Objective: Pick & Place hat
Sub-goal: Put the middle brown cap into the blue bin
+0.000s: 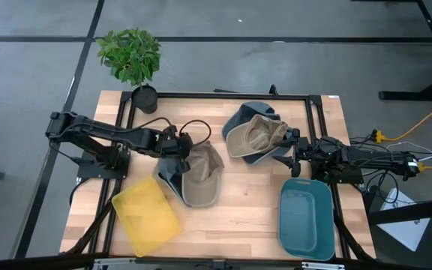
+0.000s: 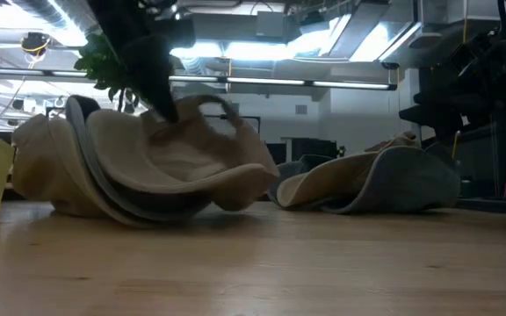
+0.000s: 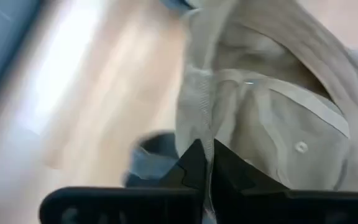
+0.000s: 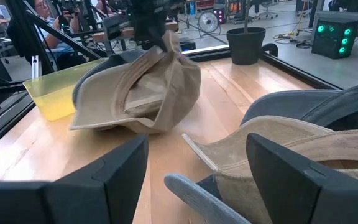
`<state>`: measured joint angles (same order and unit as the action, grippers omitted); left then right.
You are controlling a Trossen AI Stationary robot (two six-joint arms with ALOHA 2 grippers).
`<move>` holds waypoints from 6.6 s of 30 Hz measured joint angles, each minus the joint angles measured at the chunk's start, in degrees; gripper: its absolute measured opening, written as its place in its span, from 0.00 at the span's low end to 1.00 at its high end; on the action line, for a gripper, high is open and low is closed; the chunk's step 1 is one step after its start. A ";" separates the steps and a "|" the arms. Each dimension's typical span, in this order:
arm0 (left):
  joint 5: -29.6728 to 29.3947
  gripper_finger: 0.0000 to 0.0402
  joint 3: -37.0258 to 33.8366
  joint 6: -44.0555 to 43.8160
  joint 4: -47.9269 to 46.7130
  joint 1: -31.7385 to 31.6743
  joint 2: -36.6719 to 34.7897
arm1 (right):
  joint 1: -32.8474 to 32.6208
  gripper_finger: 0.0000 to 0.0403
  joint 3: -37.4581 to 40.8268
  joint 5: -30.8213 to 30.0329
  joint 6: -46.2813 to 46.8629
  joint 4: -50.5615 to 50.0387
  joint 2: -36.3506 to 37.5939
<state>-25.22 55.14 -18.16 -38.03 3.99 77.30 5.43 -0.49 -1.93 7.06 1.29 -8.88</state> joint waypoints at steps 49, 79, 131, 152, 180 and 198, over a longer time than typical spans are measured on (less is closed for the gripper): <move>0.88 0.01 -12.60 44.44 57.94 6.29 -24.22 | 0.00 0.67 -0.01 -0.02 -0.01 0.05 0.02; -2.69 0.01 -12.04 44.40 79.26 1.47 -17.53 | 0.00 0.67 -0.01 -11.55 16.63 32.82 -10.45; -12.32 0.01 -1.91 52.85 93.50 -5.08 -7.98 | -1.79 0.67 -52.34 -16.08 -4.70 42.56 -84.05; -13.41 0.03 -1.91 56.58 92.94 -4.45 -7.98 | 0.10 0.23 -54.47 -24.52 -10.73 42.70 -85.20; -49.83 0.57 -2.00 90.48 88.16 19.05 -16.45 | -0.11 0.04 -54.52 -46.40 -32.98 43.54 -84.94; -50.28 0.57 -1.87 89.23 88.47 33.31 -16.63 | 0.80 0.05 -54.28 -51.05 -45.80 44.93 -85.22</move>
<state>-75.50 53.28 71.07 50.44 37.30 60.66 6.23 -54.76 -52.99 -38.74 46.22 -94.10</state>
